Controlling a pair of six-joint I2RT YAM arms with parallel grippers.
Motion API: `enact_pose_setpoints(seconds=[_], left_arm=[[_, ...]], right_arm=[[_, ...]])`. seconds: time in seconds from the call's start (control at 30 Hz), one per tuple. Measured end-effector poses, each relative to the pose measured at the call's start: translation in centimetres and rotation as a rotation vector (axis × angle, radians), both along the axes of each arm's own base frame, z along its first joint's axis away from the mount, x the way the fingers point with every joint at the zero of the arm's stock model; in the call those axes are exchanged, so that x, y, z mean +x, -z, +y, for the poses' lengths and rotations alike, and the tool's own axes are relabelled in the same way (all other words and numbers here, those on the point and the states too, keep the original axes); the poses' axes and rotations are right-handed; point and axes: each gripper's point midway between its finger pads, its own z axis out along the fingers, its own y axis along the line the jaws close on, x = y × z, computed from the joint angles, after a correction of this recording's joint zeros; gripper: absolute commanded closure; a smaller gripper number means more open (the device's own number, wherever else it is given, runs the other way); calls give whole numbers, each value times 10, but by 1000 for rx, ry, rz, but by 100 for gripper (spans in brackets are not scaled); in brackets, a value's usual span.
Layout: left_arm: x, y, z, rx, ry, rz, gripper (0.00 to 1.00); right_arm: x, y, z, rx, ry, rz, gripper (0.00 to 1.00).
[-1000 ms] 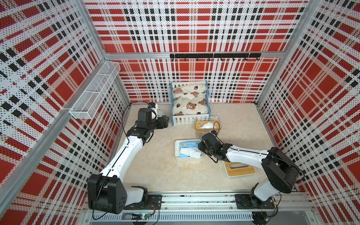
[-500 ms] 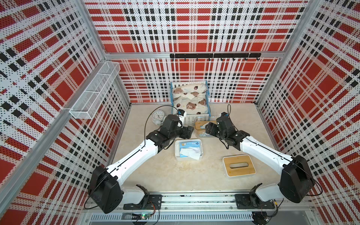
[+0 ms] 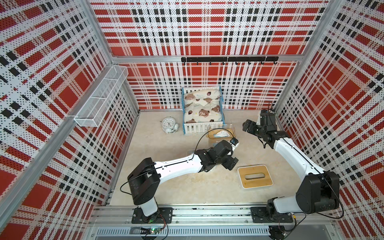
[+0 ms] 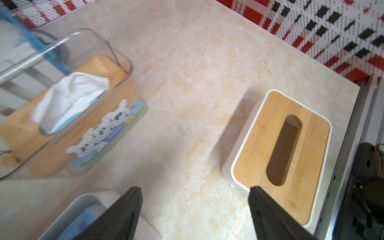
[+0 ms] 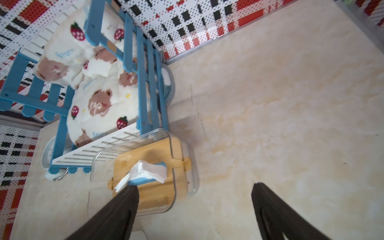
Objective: Put the tissue paper into the tissue box
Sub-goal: Pick up the box lid from the center of the board.
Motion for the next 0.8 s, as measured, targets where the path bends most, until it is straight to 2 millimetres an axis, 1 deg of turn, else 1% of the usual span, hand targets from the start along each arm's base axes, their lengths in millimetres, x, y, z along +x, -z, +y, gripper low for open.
enact_pose_setpoints(seconds=[0.07,0.13,0.2,0.27,0.43,0.57,0.8], left_arm=[[-13,11,-16,21,63,5,16],[-25,22,-31,35,127,14,18],[-34,30,-44,42,183,24,18],[-38,37,-54,49,223,29,18],[-39,47,-72,62,294,17,16],[-36,59,-81,90,330,5,16],[-33,81,-90,146,375,0,25]], right_arm=[[0,-4,-13,-11,16,-11,8],[-1,-7,-21,-22,21,-22,7],[-1,-9,-25,-31,21,-27,8],[-2,-9,-25,-41,14,-28,8],[-4,-3,-25,-50,-1,-15,9],[-7,3,-23,-44,-16,-1,9],[-7,4,-20,-38,-31,-1,10]])
